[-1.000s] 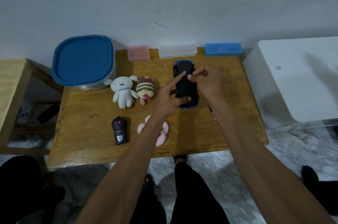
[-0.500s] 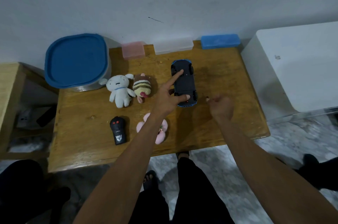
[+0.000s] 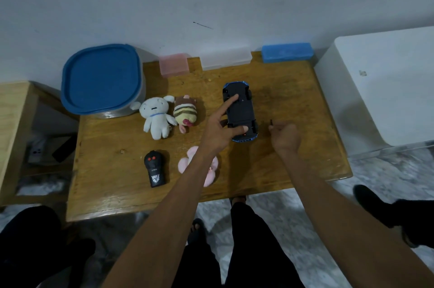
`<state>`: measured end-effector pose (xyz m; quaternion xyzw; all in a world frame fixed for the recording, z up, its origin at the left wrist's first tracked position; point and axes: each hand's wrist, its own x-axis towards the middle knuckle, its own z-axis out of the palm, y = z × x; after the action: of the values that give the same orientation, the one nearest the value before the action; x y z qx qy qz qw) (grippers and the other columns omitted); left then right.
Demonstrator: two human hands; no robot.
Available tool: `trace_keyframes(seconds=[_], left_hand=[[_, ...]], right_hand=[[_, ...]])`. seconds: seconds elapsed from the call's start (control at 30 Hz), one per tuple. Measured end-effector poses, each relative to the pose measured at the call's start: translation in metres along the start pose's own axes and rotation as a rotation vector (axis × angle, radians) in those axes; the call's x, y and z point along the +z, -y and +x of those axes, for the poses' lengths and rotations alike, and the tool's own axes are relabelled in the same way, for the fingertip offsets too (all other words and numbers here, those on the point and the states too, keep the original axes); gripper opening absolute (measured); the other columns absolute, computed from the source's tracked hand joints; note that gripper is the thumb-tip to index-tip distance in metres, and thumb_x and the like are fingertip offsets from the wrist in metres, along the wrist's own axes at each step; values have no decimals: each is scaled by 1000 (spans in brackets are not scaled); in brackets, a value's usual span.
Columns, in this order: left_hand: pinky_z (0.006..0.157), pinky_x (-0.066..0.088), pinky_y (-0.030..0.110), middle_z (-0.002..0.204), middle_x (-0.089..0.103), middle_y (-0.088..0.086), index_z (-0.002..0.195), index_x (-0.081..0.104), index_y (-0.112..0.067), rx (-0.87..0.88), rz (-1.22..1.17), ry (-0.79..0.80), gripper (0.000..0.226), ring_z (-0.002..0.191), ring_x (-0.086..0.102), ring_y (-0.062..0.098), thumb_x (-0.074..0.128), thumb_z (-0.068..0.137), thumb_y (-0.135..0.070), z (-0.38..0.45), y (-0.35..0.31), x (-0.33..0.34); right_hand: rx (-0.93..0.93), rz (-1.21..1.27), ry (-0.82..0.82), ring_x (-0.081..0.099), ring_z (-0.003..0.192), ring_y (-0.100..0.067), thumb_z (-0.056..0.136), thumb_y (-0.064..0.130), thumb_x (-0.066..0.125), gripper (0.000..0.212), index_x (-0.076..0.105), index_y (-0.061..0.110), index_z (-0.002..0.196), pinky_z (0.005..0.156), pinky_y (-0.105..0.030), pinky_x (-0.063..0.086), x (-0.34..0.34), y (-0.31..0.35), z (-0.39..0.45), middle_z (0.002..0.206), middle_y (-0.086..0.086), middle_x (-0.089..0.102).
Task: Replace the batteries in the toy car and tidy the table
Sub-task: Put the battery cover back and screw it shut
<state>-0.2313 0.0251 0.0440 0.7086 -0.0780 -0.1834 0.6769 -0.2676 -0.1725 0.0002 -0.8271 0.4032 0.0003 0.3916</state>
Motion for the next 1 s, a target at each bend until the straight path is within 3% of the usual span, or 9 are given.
trace_keyframes(seconds=[0.07, 0.13, 0.2, 0.3, 0.37, 0.47, 1.0], left_hand=[[93, 54, 20, 142, 52, -8, 146, 50, -24, 6, -14, -21, 81, 120, 58, 2, 82, 78, 3, 1, 0, 1], [92, 55, 23, 145, 51, 1, 144, 52, -23, 6, -28, -36, 79, 122, 58, 9, 82, 77, 5, 3, -1, 1], [94, 56, 26, 145, 51, 3, 143, 53, -24, 7, -26, -41, 78, 124, 58, 11, 82, 77, 4, 4, -1, 2], [100, 55, 41, 143, 54, 3, 142, 53, -26, 11, -10, -37, 78, 128, 56, 15, 83, 76, 2, 6, -2, 2], [102, 54, 48, 142, 55, 1, 142, 52, -28, 13, -2, -32, 78, 129, 56, 17, 84, 75, -1, 6, -3, 3], [100, 54, 54, 140, 56, 3, 141, 52, -32, 13, -3, -25, 79, 129, 55, 22, 85, 75, -5, 5, -6, 3], [101, 54, 53, 137, 58, -1, 143, 51, -29, 10, 2, -37, 80, 129, 56, 19, 85, 76, -2, 5, -14, -1]], right_hand=[[11, 217, -27, 68, 99, -22, 95, 19, 69, 18, 74, 14, 112, 84, -28, 52, -9, 16, 0, 102, -2, 73], [-30, 436, -31, 68, 84, -14, 94, 16, 71, 10, 73, 22, 101, 80, -32, 57, -22, 39, -5, 91, 5, 71], [-91, 593, -16, 69, 75, -11, 92, 14, 73, 11, 71, 24, 95, 74, -29, 60, -37, 63, -13, 88, 1, 73], [-156, 770, 43, 74, 83, -19, 90, 9, 73, 10, 70, 12, 99, 75, -28, 62, -53, 96, -25, 97, -8, 73], [-204, 765, 89, 75, 85, -22, 91, 7, 72, 14, 68, 6, 105, 76, -28, 62, -58, 112, -32, 99, -12, 73], [-281, 678, 137, 75, 83, -17, 92, 6, 71, 13, 65, 11, 103, 74, -25, 61, -57, 125, -42, 94, -7, 73], [-404, 513, 56, 74, 81, -11, 93, 7, 69, 13, 65, 12, 104, 74, -24, 62, -45, 123, -40, 92, -2, 72]])
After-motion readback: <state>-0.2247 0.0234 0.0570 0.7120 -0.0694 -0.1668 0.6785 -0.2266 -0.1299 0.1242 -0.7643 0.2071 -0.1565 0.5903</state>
